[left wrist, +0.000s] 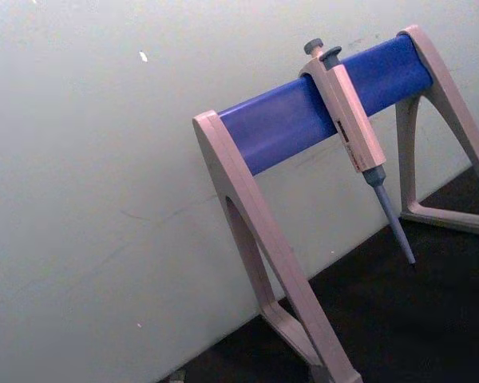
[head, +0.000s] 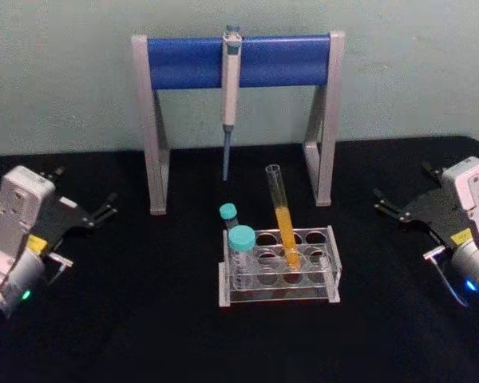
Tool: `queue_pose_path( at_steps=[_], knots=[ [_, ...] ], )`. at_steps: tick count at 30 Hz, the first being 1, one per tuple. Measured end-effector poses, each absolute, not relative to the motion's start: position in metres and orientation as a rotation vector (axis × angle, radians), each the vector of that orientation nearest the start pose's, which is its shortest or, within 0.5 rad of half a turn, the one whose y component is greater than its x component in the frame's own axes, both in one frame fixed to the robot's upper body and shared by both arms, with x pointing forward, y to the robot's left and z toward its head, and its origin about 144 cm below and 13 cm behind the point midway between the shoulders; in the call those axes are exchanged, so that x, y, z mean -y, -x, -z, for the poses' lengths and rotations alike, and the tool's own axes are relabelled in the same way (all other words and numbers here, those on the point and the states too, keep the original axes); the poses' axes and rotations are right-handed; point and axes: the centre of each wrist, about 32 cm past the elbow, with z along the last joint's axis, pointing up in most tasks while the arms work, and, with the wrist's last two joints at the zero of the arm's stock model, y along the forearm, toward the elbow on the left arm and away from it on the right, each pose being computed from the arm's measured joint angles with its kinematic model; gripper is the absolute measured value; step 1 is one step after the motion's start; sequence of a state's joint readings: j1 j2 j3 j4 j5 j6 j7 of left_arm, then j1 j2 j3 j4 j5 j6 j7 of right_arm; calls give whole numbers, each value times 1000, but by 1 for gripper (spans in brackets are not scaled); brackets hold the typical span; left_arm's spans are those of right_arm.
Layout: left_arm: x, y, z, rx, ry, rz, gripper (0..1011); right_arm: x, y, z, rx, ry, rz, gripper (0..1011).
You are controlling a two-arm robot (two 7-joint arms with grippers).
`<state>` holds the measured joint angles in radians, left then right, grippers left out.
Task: Pick up the test tube from the test tube rack, shake it, then place it back into the test tube rack.
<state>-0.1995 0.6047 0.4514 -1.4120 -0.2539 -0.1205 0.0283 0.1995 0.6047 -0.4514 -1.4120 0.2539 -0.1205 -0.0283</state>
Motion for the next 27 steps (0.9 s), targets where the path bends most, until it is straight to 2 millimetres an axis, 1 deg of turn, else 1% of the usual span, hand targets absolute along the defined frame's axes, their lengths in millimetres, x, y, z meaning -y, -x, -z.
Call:
queue_pose_path(
  at_steps=[15,22,27],
  knots=[
    [-310,-489,-1140,285,-304,-1248,1001,310,-489,-1140,294,289,1253,1000],
    [-310,-489,-1140,285,-304,-1248,1001,313,-488,-1146,266,181,1238,1000],
    [-310,-489,-1140,285,-304,-1248,1001,316,-484,-1152,245,100,1154,1000]
  ],
)
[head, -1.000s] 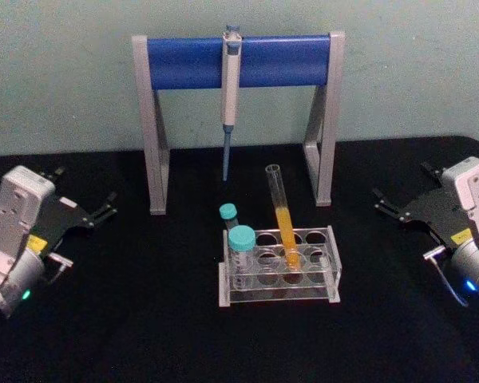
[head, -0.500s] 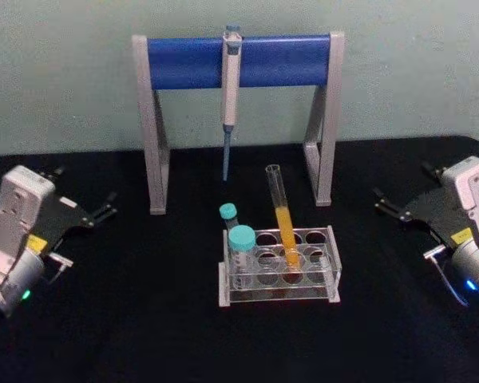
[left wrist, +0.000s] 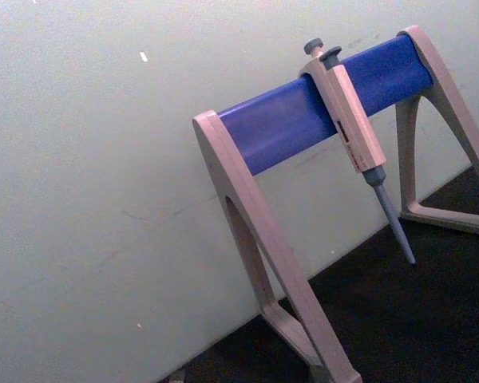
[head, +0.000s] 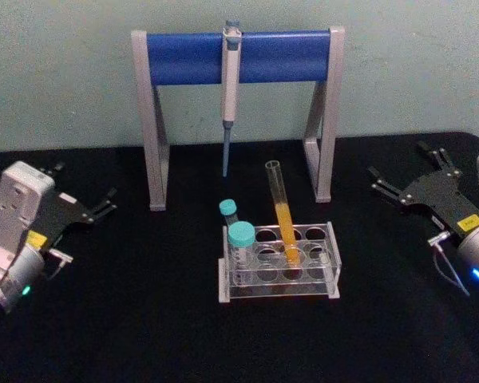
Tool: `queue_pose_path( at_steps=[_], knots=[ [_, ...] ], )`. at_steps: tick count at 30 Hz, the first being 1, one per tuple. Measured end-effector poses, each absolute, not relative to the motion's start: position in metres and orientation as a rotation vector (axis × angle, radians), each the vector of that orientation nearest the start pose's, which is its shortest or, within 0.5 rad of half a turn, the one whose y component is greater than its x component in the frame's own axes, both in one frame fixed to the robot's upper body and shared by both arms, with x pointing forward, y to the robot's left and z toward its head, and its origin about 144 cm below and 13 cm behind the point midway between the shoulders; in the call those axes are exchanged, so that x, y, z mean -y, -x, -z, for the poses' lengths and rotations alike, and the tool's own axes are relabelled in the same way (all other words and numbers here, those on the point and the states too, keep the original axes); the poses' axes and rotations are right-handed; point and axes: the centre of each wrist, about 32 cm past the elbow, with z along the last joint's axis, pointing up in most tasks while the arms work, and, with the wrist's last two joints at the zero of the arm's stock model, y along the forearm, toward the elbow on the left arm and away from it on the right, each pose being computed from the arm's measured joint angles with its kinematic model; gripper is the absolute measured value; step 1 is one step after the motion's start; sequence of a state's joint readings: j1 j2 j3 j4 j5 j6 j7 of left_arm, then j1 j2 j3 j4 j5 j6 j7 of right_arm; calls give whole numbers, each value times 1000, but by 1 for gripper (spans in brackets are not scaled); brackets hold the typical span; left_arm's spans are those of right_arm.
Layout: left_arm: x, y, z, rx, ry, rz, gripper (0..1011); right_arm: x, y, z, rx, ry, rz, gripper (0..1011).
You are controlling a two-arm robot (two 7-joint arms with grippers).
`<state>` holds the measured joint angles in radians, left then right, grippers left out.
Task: Pick up the test tube from the test tube rack, shake it, then place it back into the test tube rack.
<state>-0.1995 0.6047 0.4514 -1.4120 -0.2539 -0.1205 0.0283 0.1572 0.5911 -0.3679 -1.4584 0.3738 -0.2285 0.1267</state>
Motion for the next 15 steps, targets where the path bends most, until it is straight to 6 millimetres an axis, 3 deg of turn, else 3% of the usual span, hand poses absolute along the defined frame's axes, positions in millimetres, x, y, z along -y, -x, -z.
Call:
queue_pose_path(
  at_steps=[9,15],
  knots=[
    [-310,-489,-1140,285,-304,-1248,1002,315,-479,-1162,233,18,962,1000],
    [-310,-489,-1140,285,-304,-1248,1002,302,-477,-1166,219,24,807,1000]
  ],
)
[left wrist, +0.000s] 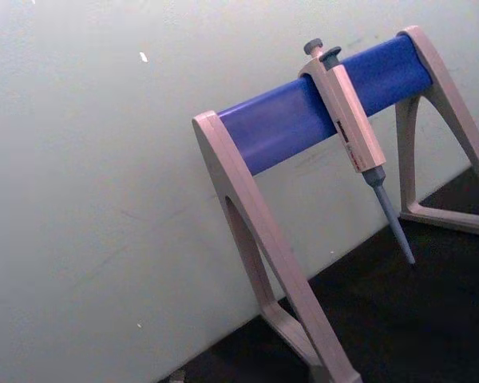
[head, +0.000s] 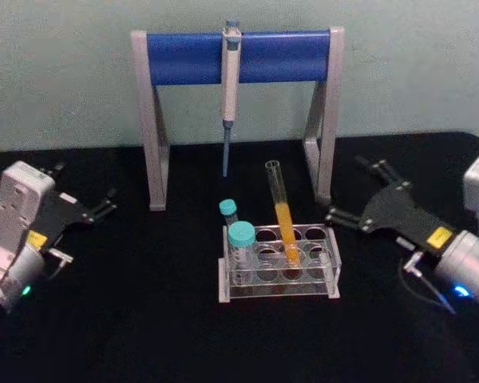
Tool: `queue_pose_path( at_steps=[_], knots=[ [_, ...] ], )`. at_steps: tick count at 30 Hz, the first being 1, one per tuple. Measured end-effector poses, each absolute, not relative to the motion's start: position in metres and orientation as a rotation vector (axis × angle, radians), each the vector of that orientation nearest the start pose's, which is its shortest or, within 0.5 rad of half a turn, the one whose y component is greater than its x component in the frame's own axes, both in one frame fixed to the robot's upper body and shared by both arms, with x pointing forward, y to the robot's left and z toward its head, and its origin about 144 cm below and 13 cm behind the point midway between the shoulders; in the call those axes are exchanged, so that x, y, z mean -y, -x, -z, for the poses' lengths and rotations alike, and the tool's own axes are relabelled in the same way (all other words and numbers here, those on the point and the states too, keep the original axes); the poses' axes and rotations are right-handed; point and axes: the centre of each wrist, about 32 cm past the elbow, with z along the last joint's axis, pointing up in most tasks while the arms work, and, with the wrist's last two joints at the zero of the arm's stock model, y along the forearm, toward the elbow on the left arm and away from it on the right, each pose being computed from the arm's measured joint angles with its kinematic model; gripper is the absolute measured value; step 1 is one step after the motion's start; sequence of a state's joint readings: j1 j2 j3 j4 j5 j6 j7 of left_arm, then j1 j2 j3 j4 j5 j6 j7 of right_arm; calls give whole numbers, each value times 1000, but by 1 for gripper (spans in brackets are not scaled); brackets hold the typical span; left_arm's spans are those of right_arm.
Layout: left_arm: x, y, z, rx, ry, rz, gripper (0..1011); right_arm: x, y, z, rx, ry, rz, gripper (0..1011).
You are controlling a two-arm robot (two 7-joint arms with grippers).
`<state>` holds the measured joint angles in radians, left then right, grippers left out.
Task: Pick up the test tube from the test tube rack, shake it, then place it back into the test tube rack.
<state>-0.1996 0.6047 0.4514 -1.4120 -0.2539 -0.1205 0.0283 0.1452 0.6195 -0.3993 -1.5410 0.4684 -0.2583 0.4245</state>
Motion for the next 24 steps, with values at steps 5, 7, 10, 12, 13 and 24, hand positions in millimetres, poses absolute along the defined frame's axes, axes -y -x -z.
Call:
queue_pose_path(
  at_steps=[5,7,10,12,13,24],
  knots=[
    [-310,-489,-1140,285,-304,-1248,1001,287,-480,-1168,186,40,723,1000],
    [-310,-489,-1140,285,-304,-1248,1001,282,-483,-1169,173,44,707,1000],
    [-310,-489,-1140,285,-304,-1248,1001,275,-488,-1171,145,57,693,1000],
    [-310,-489,-1140,285,-304,-1248,1001,271,-492,-1172,133,66,690,1000],
    [-310,-489,-1140,285,-304,-1248,1001,268,-495,-1173,125,74,688,1000],
    [-310,-489,-1140,285,-304,-1248,1001,256,-515,-1182,72,153,689,1000]
  ],
)
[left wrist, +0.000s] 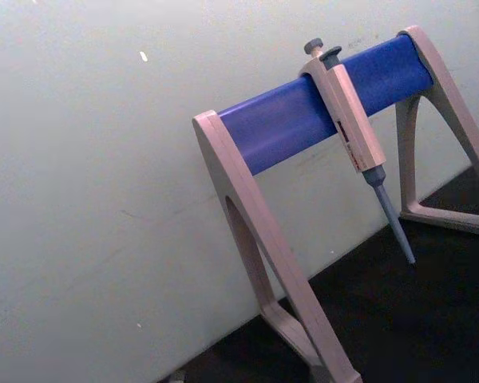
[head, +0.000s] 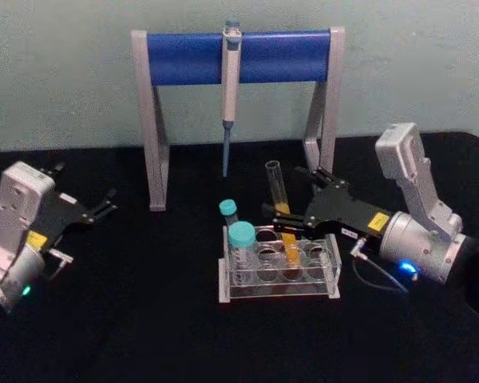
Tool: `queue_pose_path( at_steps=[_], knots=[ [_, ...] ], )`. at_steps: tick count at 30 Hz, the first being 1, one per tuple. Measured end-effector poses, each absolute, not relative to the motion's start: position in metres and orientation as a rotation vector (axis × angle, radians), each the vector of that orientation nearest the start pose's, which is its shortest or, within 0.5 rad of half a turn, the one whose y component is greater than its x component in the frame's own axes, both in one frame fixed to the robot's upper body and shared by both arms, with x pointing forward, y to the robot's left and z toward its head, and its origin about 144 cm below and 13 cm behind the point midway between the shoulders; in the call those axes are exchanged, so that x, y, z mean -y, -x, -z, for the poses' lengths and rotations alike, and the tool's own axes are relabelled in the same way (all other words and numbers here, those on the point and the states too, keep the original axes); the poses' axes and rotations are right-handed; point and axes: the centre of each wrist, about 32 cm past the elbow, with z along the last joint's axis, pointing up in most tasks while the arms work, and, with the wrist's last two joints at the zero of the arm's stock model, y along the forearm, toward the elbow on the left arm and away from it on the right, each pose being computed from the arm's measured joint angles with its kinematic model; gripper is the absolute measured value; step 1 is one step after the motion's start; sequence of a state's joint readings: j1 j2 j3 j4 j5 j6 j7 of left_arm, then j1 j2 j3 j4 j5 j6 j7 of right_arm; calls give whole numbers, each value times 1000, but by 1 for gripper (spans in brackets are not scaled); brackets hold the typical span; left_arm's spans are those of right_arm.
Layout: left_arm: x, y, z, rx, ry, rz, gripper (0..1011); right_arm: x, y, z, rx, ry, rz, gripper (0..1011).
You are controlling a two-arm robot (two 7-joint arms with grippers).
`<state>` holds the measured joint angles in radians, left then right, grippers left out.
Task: Pick up the test tube from the test tube rack, shake it, then place it back into the test tube rack.
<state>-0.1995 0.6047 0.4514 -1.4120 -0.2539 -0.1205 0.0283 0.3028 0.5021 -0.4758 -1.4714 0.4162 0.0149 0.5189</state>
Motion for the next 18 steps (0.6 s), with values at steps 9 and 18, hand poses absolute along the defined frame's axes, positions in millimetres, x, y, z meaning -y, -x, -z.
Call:
queue_pose_path(
  at_steps=[9,18],
  knots=[
    [-310,-489,-1140,285,-304,-1248,1001,253,-524,-1185,28,198,688,1000],
    [-310,-489,-1140,285,-304,-1248,1001,252,-526,-1186,10,212,682,1000]
  ],
)
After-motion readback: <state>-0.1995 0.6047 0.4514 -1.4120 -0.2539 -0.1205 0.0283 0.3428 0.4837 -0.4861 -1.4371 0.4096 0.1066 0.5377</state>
